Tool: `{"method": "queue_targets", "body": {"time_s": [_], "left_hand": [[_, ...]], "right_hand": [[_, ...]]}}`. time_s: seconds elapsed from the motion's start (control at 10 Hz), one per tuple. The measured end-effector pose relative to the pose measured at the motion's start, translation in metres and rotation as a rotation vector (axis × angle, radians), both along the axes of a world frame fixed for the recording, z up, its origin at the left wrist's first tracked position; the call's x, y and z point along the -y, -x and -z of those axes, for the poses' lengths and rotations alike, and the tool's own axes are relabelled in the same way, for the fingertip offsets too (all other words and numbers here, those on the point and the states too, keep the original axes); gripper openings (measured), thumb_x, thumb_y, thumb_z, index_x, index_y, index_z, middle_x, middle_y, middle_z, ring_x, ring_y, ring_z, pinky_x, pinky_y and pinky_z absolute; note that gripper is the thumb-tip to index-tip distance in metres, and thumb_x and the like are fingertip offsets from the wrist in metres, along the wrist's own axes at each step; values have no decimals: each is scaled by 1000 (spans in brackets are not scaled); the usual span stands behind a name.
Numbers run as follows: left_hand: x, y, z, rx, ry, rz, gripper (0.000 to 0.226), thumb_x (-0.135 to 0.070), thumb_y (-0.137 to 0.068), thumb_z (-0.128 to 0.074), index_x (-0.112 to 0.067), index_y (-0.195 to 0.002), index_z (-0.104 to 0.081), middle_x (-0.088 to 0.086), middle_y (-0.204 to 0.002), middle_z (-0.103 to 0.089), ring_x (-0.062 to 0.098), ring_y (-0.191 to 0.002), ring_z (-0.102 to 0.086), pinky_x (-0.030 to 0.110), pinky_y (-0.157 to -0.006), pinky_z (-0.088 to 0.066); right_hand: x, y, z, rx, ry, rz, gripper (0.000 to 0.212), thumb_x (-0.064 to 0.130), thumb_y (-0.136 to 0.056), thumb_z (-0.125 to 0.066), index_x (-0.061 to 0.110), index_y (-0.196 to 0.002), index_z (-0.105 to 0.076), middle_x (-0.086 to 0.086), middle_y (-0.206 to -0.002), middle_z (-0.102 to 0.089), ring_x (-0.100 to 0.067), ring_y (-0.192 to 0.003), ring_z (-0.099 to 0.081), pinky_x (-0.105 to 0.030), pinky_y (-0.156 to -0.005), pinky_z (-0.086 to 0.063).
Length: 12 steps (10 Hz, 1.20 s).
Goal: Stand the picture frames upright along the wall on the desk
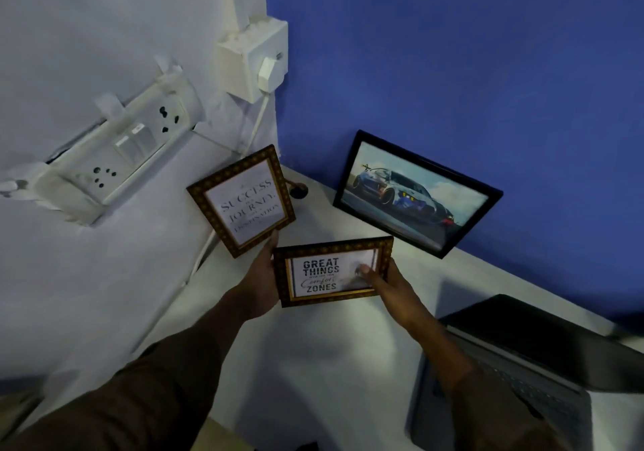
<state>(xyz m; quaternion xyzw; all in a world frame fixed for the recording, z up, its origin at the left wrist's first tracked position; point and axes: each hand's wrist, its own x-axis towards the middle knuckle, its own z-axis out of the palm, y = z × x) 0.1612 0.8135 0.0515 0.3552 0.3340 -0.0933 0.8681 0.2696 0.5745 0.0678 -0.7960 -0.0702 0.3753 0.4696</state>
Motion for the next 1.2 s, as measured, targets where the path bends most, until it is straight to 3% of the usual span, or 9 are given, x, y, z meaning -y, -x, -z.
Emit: {"method": "queue_targets", "body": {"time_s": [0.1, 0.2, 0.3, 0.5, 0.7, 0.9, 1.0, 1.1, 1.2], "left_hand": [[0, -3, 18, -55, -56, 53, 75, -69, -97, -27, -17, -112, -80, 18, -132, -68, 34, -119, -67, 54, -111, -42], [-1, -5, 35, -83, -108, 117, 82, -72, -95, -29, -9, -133, -65, 23, -135, -65, 40, -126, -61, 58, -116, -36], [-4, -8, 43, -89, -161, 148, 83, -70, -96, -28, -6, -135, -62, 24, -132, -66, 41, -125, -61, 58, -116, -37], [-7, -13, 55, -118, -232, 175, 75, -66, -99, -22, -13, -133, -64, 21, -124, -71, 40, -119, -66, 59, -110, -44], [-5, -12, 66, -148, -190, 90, 71, -65, -100, -22, -17, -134, -61, 19, -124, -72, 41, -116, -67, 61, -104, -48], [4, -7, 70, -194, -286, -56, 71, -65, -100, -23, -13, -129, -62, 14, -106, -78, 39, -109, -71, 51, -96, -55], [10, 0, 67, -247, -304, -141, 72, -64, -100, -25, -11, -132, -60, 12, -108, -76, 32, -102, -71, 44, -92, -55], [16, 12, 69, -283, -295, -241, 69, -61, -102, -26, -9, -137, -56, 12, -117, -71, 24, -99, -68, 41, -92, -49], [29, 28, 56, -354, -354, -258, 69, -57, -104, -23, -5, -140, -52, 18, -137, -62, 29, -114, -61, 44, -104, -39]], "right_hand": [[4, 0, 13, -32, 91, -19, 59, 70, -85, -62, 41, -134, -48, 8, -132, -66, -14, -116, -63, -32, -98, -45], [4, -1, 26, -66, 132, -22, 68, 62, -83, -71, 38, -142, -48, 9, -135, -64, -14, -119, -62, -31, -98, -44], [1, -4, 29, -74, 170, -27, 69, 51, -85, -75, 35, -145, -45, 9, -135, -62, -15, -119, -60, -32, -100, -44], [-8, -8, 41, -44, 305, -77, 77, 50, -84, -76, 29, -151, -41, 0, -142, -61, -25, -128, -59, -43, -108, -47], [-11, -5, 54, -50, 302, -49, 80, 48, -82, -79, 31, -149, -40, 0, -142, -62, -24, -125, -61, -40, -105, -49], [-7, -5, 55, -26, 296, -46, 75, 40, -85, -79, 26, -148, -40, -2, -140, -63, -25, -123, -62, -35, -97, -50], [-2, -4, 51, -14, 262, -26, 74, 33, -87, -79, 25, -148, -40, -3, -141, -62, -19, -115, -62, -30, -91, -46], [8, 2, 47, -5, 206, 6, 77, 39, -86, -78, 27, -151, -37, -5, -147, -56, -24, -126, -59, -34, -99, -48], [20, 8, 41, -9, 192, 34, 80, 49, -88, -72, 28, -154, -32, -7, -153, -50, -27, -133, -55, -35, -100, -45]]}}
